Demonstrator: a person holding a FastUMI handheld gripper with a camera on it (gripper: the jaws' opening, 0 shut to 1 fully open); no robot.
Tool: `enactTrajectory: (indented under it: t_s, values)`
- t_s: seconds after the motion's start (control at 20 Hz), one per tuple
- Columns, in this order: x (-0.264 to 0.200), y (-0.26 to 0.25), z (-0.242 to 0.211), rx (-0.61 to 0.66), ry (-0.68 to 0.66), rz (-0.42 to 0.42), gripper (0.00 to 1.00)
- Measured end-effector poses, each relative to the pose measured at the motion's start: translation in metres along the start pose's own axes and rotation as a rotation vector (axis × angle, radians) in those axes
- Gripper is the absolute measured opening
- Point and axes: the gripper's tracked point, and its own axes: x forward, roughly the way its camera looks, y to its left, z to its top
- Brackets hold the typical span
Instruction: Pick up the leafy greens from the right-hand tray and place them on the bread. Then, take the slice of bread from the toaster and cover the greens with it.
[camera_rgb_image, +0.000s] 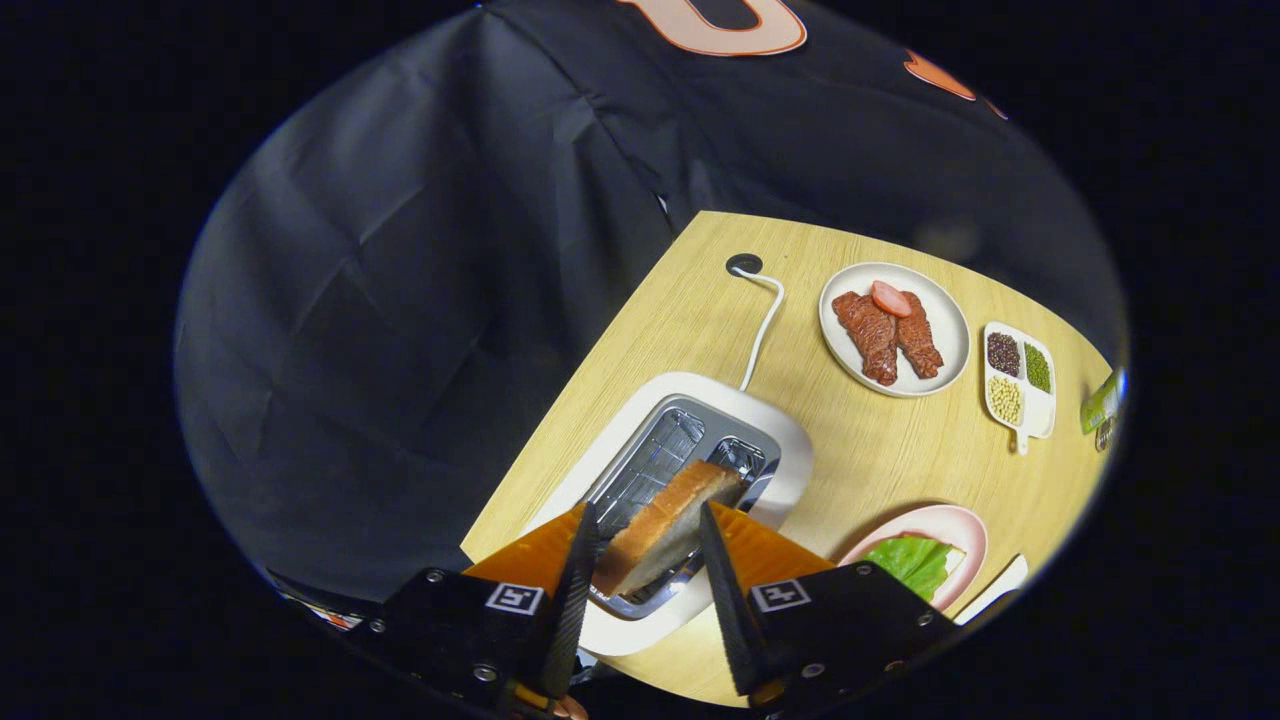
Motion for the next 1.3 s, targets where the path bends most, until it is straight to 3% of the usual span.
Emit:
enactTrajectory:
  t_s: [0.25,0.35,1.3]
  values:
    - [-0.009,-0.005,-0.003,0.001,-0.007,-0.002,0.24]
    - [-0.011,-0.007,-0.004,0.011,-0.017,0.007,0.16]
    - [-0.085,-0.006,-0.005,-0.003,-0.172,0.167,0.14]
